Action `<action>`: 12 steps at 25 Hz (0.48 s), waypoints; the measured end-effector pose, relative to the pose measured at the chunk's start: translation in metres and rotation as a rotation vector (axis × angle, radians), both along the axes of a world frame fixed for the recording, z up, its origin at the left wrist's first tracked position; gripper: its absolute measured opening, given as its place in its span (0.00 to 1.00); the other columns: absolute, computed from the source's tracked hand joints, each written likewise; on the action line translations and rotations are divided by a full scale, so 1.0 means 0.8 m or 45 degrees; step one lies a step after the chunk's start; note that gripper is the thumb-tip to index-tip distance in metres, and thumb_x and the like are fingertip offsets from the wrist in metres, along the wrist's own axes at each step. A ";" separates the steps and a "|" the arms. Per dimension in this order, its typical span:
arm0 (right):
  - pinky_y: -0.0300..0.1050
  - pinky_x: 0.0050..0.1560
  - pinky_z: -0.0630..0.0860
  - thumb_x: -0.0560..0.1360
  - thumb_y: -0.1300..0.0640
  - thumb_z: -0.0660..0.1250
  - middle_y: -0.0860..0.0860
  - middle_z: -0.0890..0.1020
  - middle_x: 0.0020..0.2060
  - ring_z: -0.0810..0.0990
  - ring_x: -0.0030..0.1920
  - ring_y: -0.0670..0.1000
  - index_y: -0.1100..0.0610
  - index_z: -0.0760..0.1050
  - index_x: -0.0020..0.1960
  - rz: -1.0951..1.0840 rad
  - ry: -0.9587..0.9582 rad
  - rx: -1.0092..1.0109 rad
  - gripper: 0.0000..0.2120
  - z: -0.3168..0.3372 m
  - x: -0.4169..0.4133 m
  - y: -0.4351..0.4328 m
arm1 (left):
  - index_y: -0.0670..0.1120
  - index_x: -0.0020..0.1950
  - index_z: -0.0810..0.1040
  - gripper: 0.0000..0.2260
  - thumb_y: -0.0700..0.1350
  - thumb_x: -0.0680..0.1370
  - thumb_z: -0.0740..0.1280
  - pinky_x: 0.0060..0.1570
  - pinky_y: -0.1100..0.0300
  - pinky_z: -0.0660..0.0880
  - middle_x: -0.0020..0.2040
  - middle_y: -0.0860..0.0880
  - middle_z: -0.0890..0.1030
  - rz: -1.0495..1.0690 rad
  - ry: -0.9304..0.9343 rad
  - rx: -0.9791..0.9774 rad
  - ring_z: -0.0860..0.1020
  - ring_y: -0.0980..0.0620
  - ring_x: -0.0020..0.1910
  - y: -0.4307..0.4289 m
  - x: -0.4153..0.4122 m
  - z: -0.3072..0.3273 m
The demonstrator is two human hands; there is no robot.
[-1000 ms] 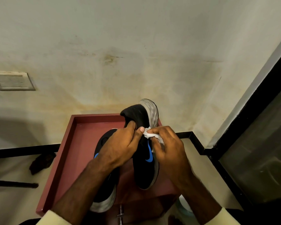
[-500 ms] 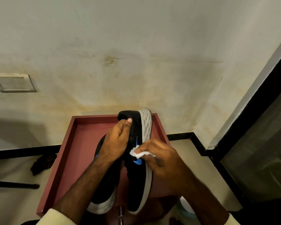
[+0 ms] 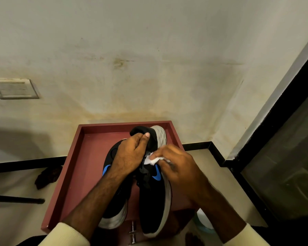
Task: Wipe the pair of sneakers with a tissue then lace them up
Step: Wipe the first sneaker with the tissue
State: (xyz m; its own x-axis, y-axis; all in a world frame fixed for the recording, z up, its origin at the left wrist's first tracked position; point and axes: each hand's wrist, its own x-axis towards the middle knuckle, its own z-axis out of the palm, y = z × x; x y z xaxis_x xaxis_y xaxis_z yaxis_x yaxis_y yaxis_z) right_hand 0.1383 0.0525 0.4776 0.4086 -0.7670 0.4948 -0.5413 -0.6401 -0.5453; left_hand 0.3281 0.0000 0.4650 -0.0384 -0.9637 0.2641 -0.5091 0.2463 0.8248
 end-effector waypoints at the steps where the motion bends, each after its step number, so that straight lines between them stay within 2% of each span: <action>1: 0.46 0.60 0.79 0.81 0.64 0.67 0.46 0.82 0.55 0.80 0.58 0.42 0.55 0.82 0.58 -0.089 -0.053 0.007 0.10 0.001 0.007 -0.001 | 0.50 0.34 0.68 0.21 0.57 0.85 0.60 0.31 0.58 0.66 0.27 0.55 0.70 -0.015 -0.011 -0.006 0.69 0.56 0.27 0.003 -0.003 0.001; 3: 0.45 0.60 0.79 0.81 0.65 0.68 0.46 0.82 0.55 0.80 0.58 0.42 0.55 0.83 0.58 -0.063 -0.079 0.047 0.10 0.002 0.013 0.003 | 0.51 0.33 0.68 0.22 0.57 0.85 0.60 0.31 0.59 0.65 0.26 0.56 0.69 -0.015 0.018 0.025 0.68 0.57 0.26 0.003 -0.004 -0.002; 6: 0.43 0.62 0.78 0.80 0.65 0.68 0.46 0.81 0.56 0.80 0.60 0.44 0.53 0.84 0.59 0.230 0.099 0.150 0.12 0.001 -0.002 0.015 | 0.52 0.34 0.68 0.22 0.61 0.84 0.59 0.31 0.54 0.68 0.26 0.56 0.70 0.000 0.108 0.075 0.70 0.54 0.27 -0.006 0.006 -0.008; 8: 0.41 0.62 0.77 0.81 0.64 0.67 0.46 0.81 0.56 0.79 0.60 0.43 0.52 0.83 0.59 0.154 0.090 0.149 0.12 0.000 -0.002 0.008 | 0.51 0.34 0.69 0.22 0.60 0.84 0.59 0.31 0.54 0.68 0.27 0.55 0.71 -0.010 0.100 0.075 0.70 0.54 0.27 -0.005 0.007 -0.007; 10: 0.37 0.60 0.76 0.81 0.64 0.66 0.44 0.81 0.54 0.79 0.57 0.41 0.53 0.83 0.57 -0.054 -0.017 0.128 0.11 0.000 0.005 0.001 | 0.49 0.34 0.68 0.22 0.57 0.86 0.60 0.30 0.61 0.66 0.27 0.55 0.70 -0.048 0.069 0.061 0.68 0.56 0.27 0.000 0.002 -0.003; 12: 0.35 0.59 0.76 0.80 0.65 0.67 0.44 0.81 0.54 0.79 0.57 0.41 0.53 0.84 0.57 -0.037 -0.037 0.143 0.11 0.004 0.009 0.004 | 0.50 0.32 0.66 0.23 0.55 0.86 0.60 0.28 0.65 0.63 0.25 0.57 0.68 -0.055 0.060 0.054 0.66 0.59 0.25 0.004 -0.003 0.001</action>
State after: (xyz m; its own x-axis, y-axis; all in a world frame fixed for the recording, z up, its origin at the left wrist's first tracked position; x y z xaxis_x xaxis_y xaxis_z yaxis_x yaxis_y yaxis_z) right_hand 0.1452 0.0557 0.4804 0.3722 -0.8296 0.4163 -0.5417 -0.5584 -0.6283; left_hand 0.3260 0.0035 0.4657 -0.0686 -0.9718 0.2255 -0.4588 0.2314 0.8579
